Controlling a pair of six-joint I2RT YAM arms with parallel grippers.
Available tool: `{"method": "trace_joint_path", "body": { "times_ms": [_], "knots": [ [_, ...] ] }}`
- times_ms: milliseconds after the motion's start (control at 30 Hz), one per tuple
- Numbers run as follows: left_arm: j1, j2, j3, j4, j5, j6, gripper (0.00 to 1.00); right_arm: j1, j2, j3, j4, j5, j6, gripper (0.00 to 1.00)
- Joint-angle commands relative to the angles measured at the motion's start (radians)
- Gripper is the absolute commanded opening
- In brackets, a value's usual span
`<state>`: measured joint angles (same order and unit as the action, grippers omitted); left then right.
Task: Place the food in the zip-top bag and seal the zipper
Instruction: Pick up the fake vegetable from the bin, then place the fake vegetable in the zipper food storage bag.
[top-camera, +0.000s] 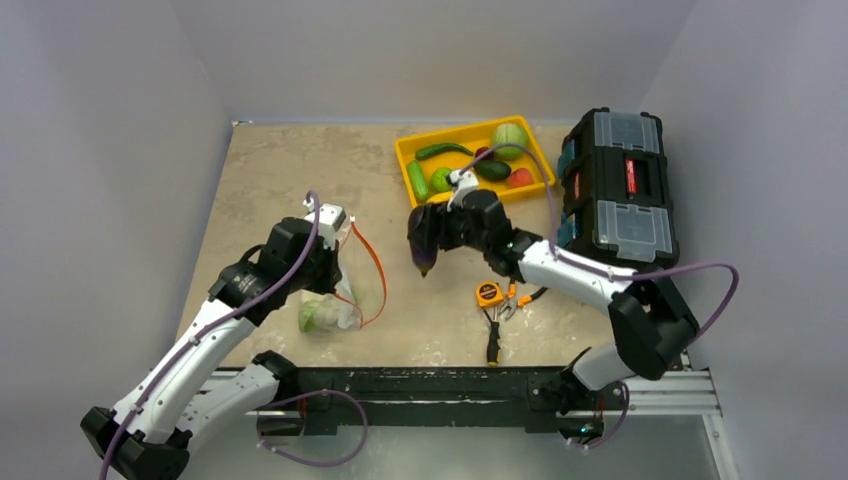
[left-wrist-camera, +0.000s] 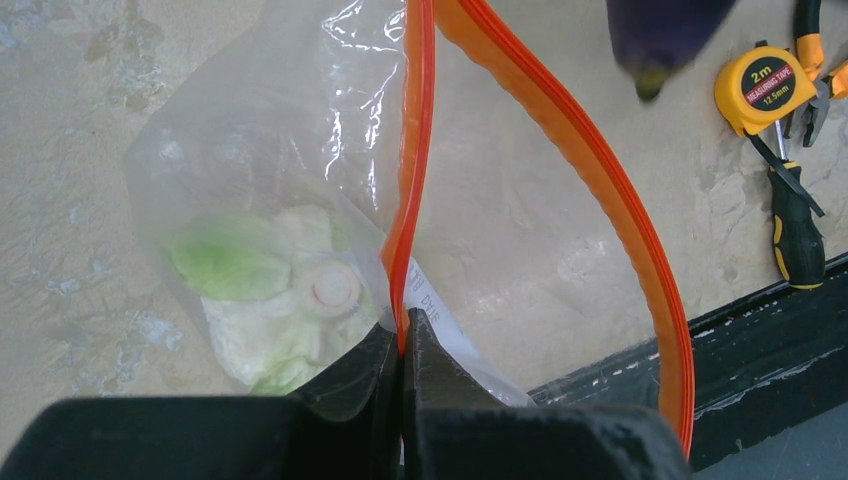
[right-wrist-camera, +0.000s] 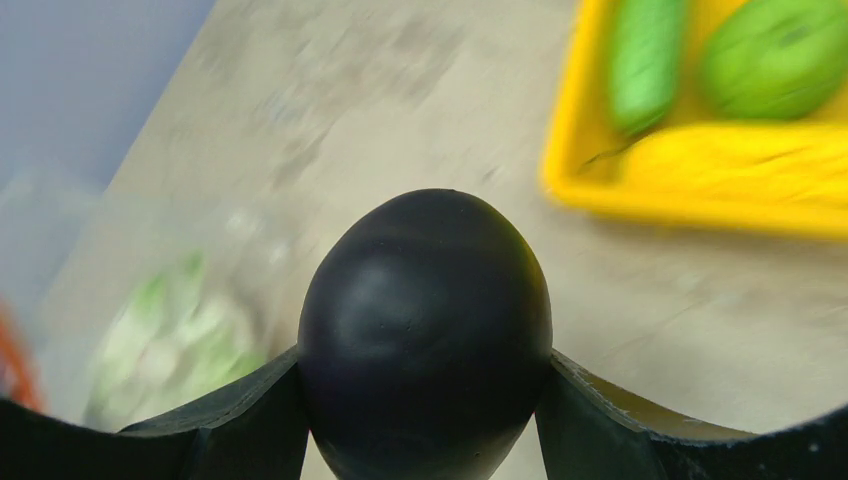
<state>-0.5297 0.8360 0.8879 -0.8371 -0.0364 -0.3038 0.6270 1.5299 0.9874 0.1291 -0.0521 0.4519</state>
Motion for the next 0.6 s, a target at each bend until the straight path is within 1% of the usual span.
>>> {"method": "trace_joint_path", "body": {
  "times_ms": [0, 67, 167, 267, 333, 400, 467, 567],
  "knots": [
    [0.006, -0.023, 0.01, 0.009, -0.012, -0.004, 0.0, 0.102, -0.154, -0.144, 0.174, -0.085, 0.018, 0.0],
    [0.005, -0.031, 0.008, 0.009, -0.014, -0.006, 0.0, 0.143, -0.194, -0.163, 0.181, -0.107, 0.05, 0.0],
    [0.005, -0.041, 0.01, 0.011, -0.014, -0.006, 0.0, 0.226, -0.274, -0.139, 0.147, -0.026, 0.027, 0.0],
    [0.005, -0.069, 0.006, 0.02, -0.01, -0.006, 0.0, 0.288, -0.352, -0.113, 0.151, 0.048, -0.007, 0.0],
    [0.005, -0.09, 0.002, 0.028, -0.002, -0.004, 0.0, 0.321, -0.388, -0.094, 0.184, 0.074, -0.031, 0.0],
    [0.005, -0.112, -0.003, 0.036, 0.003, -0.003, 0.0, 0.347, -0.393, -0.076, 0.231, 0.068, -0.046, 0.0],
    [0.006, -0.126, -0.004, 0.038, 0.001, -0.003, 0.0, 0.377, -0.362, -0.061, 0.289, 0.067, -0.047, 0.0],
    [0.006, -0.136, -0.006, 0.039, 0.001, -0.005, 0.0, 0.446, -0.297, -0.032, 0.358, 0.137, -0.041, 0.0]
  ]
}}
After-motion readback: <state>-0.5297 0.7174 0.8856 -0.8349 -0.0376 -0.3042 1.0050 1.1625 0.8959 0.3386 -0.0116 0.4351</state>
